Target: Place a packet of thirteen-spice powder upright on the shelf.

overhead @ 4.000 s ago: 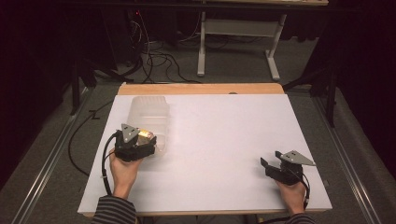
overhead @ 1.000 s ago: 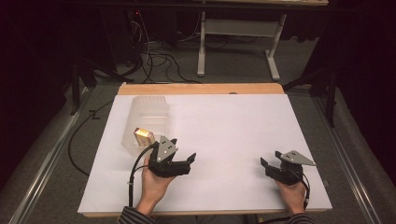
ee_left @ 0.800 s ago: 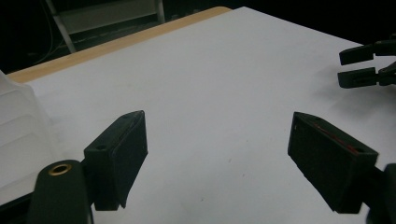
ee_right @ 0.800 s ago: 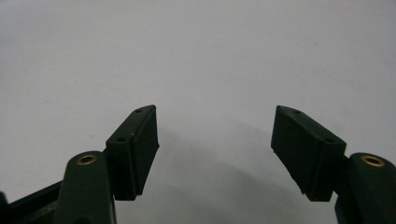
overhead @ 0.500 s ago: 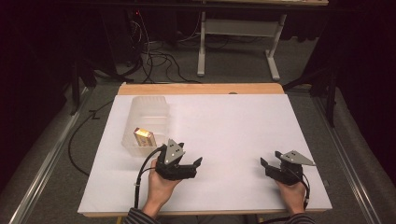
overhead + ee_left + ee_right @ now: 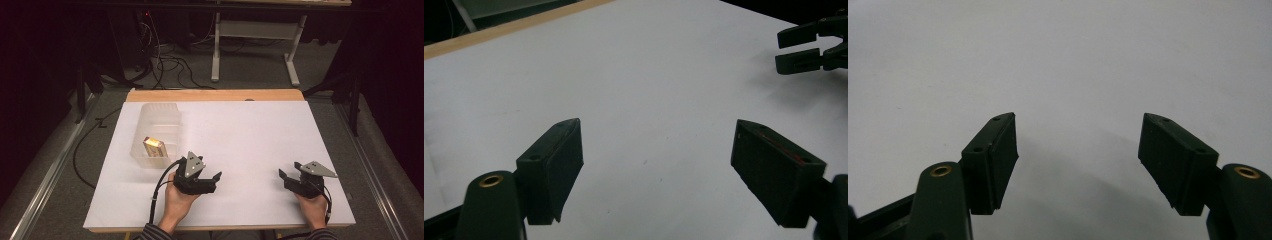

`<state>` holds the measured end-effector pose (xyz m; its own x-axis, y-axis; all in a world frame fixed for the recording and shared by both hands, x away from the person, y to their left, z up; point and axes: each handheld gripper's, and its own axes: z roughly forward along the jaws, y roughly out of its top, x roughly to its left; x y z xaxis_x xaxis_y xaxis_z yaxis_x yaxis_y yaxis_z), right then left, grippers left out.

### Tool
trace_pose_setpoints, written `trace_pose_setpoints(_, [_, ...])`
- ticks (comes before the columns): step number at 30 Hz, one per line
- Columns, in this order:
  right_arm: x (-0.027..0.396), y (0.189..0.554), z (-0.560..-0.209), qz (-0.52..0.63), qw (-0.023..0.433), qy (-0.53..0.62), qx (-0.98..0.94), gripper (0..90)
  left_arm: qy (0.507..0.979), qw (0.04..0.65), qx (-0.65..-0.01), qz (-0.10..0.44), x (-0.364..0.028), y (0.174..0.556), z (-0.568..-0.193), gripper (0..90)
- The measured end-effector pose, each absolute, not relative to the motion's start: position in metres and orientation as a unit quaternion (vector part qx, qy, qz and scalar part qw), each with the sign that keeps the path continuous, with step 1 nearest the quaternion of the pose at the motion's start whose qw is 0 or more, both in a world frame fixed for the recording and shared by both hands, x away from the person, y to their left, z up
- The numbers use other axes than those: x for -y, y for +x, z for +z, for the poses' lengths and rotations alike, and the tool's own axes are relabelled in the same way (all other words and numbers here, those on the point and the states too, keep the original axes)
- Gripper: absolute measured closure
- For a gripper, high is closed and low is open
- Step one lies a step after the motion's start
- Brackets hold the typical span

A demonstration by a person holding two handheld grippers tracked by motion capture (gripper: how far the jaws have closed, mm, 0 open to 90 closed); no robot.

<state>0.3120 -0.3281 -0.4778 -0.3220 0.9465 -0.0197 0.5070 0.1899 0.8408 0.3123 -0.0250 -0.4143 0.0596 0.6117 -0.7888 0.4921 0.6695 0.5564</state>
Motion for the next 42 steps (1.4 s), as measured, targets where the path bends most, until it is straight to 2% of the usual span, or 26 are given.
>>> trace_pose_setpoints(18, [0.328, 0.312, -0.478, 0.383, 0.284, 0.509, -0.716, 32.4, 0.389, 0.580, -0.715, 0.044, 0.038, 0.329, -0.434, 22.0])
trace_pose_setpoints(37, [0.328, 0.312, -0.478, 0.383, 0.283, 0.512, -0.715, 32.4, 0.394, 0.583, -0.704, 0.094, 0.052, 0.347, -0.462, 22.5])
trace_pose_setpoints(41, [0.328, 0.312, -0.478, 0.384, 0.283, 0.512, -0.715, 32.4, 0.383, 0.584, -0.709, 0.096, 0.051, 0.352, -0.467, 22.4])
trace_pose_setpoints(42, [0.328, 0.312, -0.478, 0.384, 0.283, 0.511, -0.715, 32.4, 0.368, 0.580, -0.721, 0.092, 0.052, 0.353, -0.467, 22.3])
